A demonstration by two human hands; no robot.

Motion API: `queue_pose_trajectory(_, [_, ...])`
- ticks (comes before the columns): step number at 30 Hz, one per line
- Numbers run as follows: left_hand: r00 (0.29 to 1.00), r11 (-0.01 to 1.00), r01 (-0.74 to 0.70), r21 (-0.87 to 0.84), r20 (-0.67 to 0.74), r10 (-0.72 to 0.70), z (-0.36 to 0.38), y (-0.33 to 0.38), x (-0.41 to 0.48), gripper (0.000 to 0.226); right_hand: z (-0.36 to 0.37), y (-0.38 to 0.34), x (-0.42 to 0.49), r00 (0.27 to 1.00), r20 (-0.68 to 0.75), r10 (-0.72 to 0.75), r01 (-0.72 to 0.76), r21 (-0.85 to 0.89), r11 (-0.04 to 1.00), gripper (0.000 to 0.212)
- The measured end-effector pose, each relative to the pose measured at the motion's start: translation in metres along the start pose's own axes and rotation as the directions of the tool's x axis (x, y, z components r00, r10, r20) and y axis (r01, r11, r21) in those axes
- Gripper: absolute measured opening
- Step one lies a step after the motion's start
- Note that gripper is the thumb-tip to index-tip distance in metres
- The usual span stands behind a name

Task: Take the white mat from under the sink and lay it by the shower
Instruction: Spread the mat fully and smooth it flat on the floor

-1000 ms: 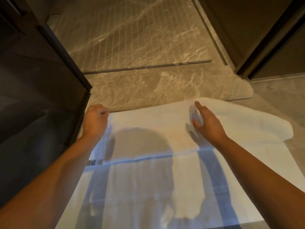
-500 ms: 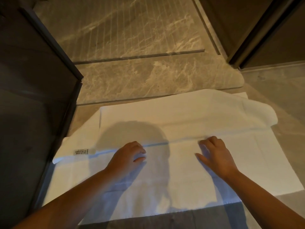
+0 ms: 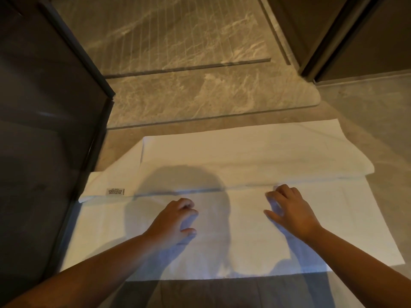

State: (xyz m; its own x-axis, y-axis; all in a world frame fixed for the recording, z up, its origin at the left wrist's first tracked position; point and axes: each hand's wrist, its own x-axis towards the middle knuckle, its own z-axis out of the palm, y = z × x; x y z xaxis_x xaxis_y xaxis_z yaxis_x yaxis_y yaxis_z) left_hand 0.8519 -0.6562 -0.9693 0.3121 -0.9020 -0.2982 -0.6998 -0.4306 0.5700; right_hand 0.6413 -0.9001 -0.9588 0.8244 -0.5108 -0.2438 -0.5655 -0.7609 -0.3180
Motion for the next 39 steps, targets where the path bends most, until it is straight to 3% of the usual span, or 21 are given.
queue_pose_trajectory(5, [0.995,0.999,-0.048,0.013,0.087,0.047,0.011,0.008,-0.016,0.044,-0.001,0.006,-0.017,0.999,0.039,-0.018,0.018,-0.020,1.000,0.043])
queue_pose_trajectory(12, [0.984,0.993,-0.014,-0.120,0.174,0.035,0.024,0.013,-0.038,0.040,0.002,0.010,-0.033,0.992,0.103,-0.070,0.079,-0.081,0.994,0.047])
queue_pose_trajectory(15, [0.998,0.985,-0.017,-0.171,0.052,0.027,0.014,0.015,-0.034,0.024,-0.001,0.006,-0.030,0.990,0.114,-0.085,0.097,-0.108,0.989,0.046])
queue_pose_trajectory(18, [0.994,0.993,-0.011,-0.119,-0.107,-0.002,-0.007,0.010,-0.021,0.014,-0.009,-0.004,-0.022,0.992,0.030,-0.123,0.125,-0.053,0.991,0.040])
queue_pose_trajectory(24, [0.940,0.989,0.131,-0.065,-0.309,-0.145,-0.052,-0.009,0.011,0.016,-0.024,-0.022,0.021,0.984,-0.112,-0.137,0.133,-0.042,0.990,0.035])
queue_pose_trajectory(27, [0.913,0.962,0.270,0.036,-0.326,-0.245,-0.067,-0.026,0.023,0.022,-0.022,-0.028,0.045,0.988,-0.137,-0.065,0.066,0.001,0.998,0.034])
queue_pose_trajectory(31, [0.884,0.907,0.407,0.105,-0.296,-0.362,-0.077,-0.051,0.032,0.021,-0.016,-0.032,0.070,0.998,-0.062,-0.024,0.023,-0.018,1.000,0.034])
queue_pose_trajectory(37, [0.818,0.872,0.485,0.068,-0.388,-0.425,-0.076,-0.072,0.034,0.036,-0.007,-0.035,0.094,0.998,-0.035,0.054,-0.052,0.052,0.997,0.031])
queue_pose_trajectory(39, [0.778,0.837,0.547,0.012,-0.377,-0.503,-0.077,-0.077,0.036,0.045,-0.004,-0.035,0.096,0.996,-0.069,0.059,-0.055,0.070,0.996,0.026])
